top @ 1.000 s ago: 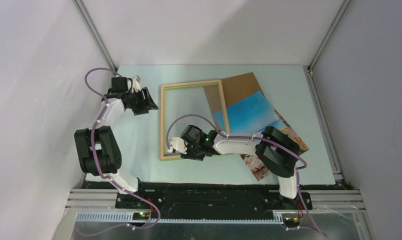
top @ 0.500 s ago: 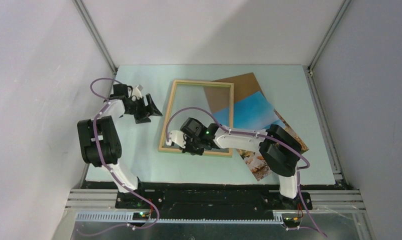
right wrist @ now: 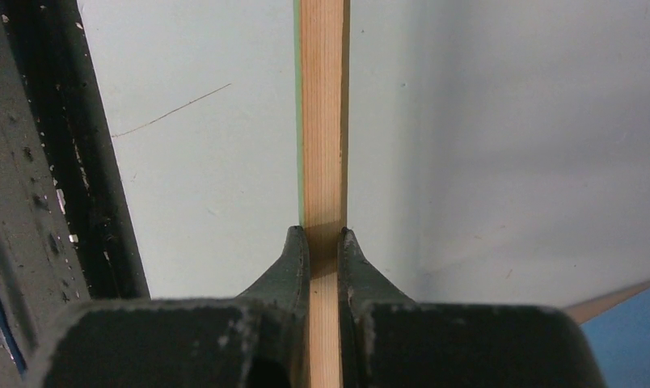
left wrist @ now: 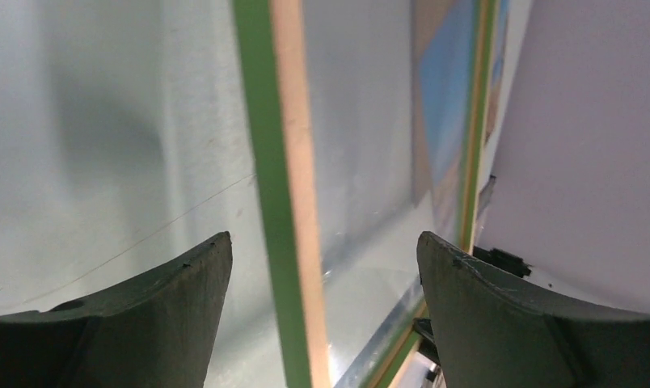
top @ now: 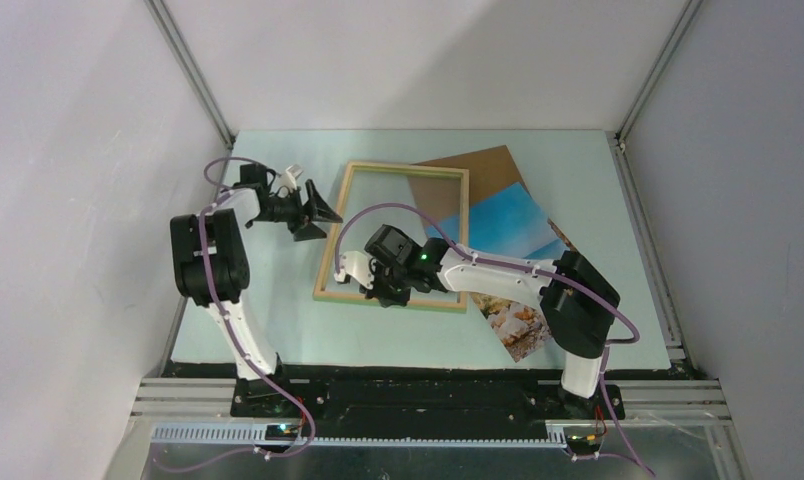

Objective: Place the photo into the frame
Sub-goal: Adjust the photo frame at the center of the board.

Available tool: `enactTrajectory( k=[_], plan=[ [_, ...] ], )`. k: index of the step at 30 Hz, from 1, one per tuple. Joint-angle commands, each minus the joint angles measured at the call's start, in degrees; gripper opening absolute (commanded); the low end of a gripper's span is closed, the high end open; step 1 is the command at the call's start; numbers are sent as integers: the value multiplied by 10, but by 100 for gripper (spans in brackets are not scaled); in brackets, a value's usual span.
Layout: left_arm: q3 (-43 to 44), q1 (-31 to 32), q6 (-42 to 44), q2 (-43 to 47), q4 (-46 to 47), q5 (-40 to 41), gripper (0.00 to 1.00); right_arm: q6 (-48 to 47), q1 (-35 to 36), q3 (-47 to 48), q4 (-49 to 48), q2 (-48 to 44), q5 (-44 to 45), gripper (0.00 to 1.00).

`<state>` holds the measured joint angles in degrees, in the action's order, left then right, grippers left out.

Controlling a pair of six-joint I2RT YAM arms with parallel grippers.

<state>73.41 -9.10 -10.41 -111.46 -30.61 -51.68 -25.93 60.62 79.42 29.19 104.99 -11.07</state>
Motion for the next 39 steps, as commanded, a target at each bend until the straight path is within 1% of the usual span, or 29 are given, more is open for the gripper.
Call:
enactTrajectory(
  k=[1,10,15,18,24,29,39],
  plan=[
    [39,23,-17,-21,7,-97,88,9,1,29,-18,-36,-6,0],
    [67,41,-42,-81,6,-134,87,19,3,25,-29,-44,4,0],
    [77,44,-43,-99,10,-124,87,19,5,21,-28,-50,9,0],
    [82,46,-51,-110,14,-139,87,21,4,16,-31,-56,11,0],
    [91,52,-68,-117,24,-181,80,23,4,-3,-49,-58,12,0],
    [104,62,-82,-127,27,-235,76,21,7,-20,-64,-59,23,0],
    [114,66,-91,-127,26,-275,60,0,8,-83,-118,-63,42,0]
  ],
)
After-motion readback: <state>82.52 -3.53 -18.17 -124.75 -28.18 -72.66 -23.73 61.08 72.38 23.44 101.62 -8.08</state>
